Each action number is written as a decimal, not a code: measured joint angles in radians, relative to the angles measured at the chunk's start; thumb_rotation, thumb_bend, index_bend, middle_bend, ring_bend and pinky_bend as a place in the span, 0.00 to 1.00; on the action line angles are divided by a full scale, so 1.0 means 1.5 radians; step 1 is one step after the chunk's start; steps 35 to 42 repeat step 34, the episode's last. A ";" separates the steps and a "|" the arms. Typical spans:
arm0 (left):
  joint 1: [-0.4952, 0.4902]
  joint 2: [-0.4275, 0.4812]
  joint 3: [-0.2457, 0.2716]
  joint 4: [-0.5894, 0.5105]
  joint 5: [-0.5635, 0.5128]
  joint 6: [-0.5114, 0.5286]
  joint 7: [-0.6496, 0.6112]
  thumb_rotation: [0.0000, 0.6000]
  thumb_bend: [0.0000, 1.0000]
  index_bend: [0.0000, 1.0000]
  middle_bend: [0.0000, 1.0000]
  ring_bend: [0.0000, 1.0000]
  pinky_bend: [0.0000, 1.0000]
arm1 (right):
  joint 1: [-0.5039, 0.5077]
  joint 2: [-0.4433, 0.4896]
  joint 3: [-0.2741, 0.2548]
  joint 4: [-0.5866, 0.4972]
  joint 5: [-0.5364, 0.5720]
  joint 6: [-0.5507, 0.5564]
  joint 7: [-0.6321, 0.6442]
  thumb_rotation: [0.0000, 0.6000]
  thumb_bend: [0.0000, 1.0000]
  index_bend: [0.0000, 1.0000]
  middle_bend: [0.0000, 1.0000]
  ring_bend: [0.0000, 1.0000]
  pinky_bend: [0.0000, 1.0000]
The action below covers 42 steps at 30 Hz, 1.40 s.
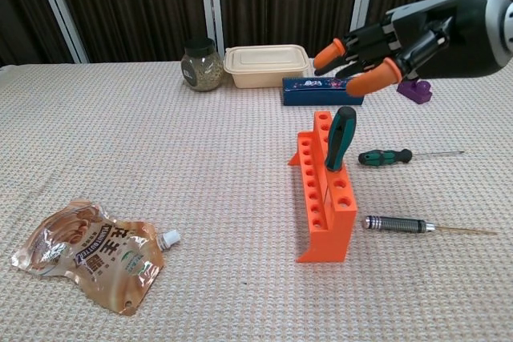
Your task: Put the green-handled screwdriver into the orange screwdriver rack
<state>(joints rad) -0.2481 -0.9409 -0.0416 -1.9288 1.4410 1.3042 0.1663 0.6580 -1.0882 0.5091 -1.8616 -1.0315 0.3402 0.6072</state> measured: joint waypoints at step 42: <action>0.079 -0.059 0.025 0.056 0.007 0.106 0.024 1.00 0.19 0.15 0.00 0.00 0.00 | -0.347 0.008 -0.225 0.071 -0.242 0.687 -0.492 1.00 0.27 0.07 0.00 0.00 0.00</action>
